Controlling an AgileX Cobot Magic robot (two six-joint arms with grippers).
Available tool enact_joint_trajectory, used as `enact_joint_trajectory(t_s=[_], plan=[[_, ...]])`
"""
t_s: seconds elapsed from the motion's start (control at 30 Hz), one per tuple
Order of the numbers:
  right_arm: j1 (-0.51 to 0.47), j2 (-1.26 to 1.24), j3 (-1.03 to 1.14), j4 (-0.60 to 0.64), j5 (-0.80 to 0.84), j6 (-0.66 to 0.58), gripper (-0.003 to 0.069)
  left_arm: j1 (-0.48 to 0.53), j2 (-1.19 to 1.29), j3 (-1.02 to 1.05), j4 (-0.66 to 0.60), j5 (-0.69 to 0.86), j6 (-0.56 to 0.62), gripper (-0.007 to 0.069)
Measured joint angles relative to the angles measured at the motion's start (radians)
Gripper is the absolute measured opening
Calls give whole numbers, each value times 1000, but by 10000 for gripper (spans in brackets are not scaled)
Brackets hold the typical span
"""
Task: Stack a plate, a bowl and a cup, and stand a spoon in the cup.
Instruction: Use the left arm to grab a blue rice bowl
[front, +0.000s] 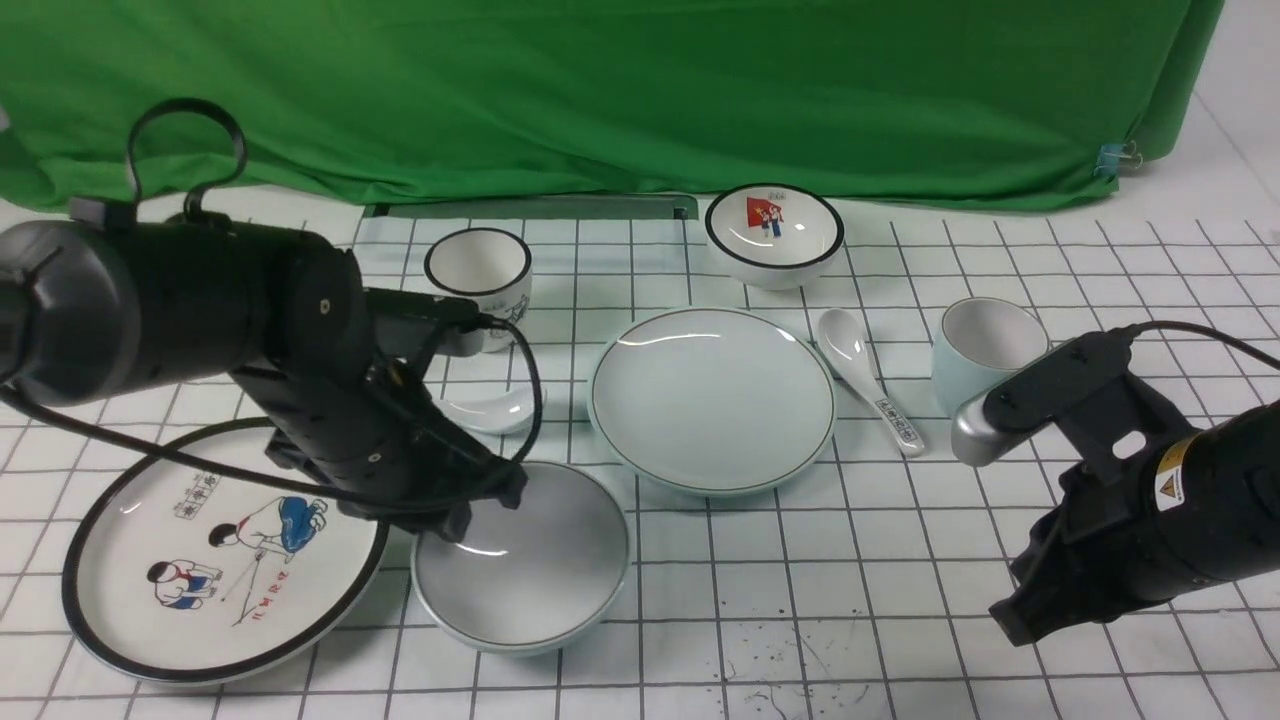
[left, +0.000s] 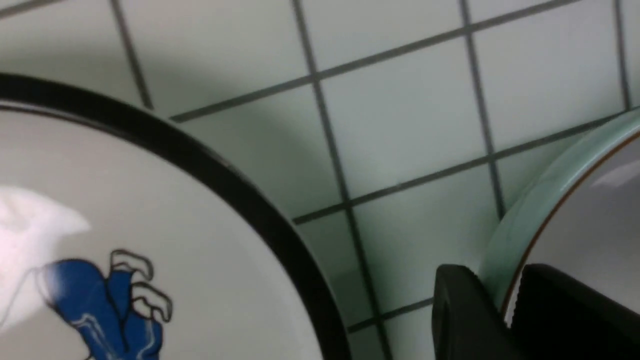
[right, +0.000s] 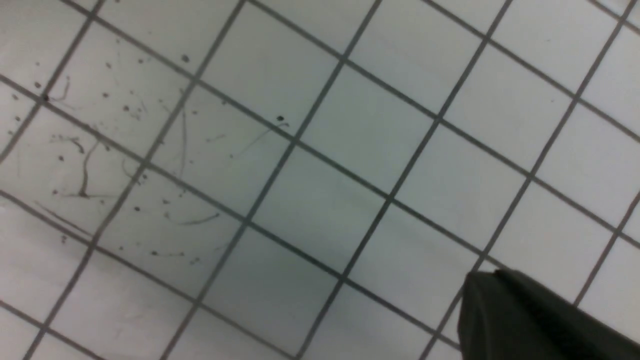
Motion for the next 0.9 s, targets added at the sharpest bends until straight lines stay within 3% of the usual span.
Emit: enact_joint_trajectory(t_s=[0.2, 0.23, 0.33, 0.4, 0.5, 0.73, 0.9], plan=[[0, 0, 0, 2, 0, 0, 14, 0, 0, 0, -15, -45, 35, 221], [0, 0, 0, 2, -1, 0, 14, 0, 0, 0, -16, -45, 61, 291], [0, 0, 0, 2, -1, 0, 14, 0, 0, 0, -16, -44, 96, 363], [0, 0, 0, 2, -1, 0, 14, 0, 0, 0, -17, -42, 119, 372], [0, 0, 0, 3, -1, 0, 14, 0, 1, 0, -21, -38, 143, 317], [0, 0, 0, 21, 0, 0, 14, 0, 50, 0, -39, -40, 149, 97], [0, 0, 0, 23, 0, -2, 18, -6, 43, -46, -61, -14, 152, 10]])
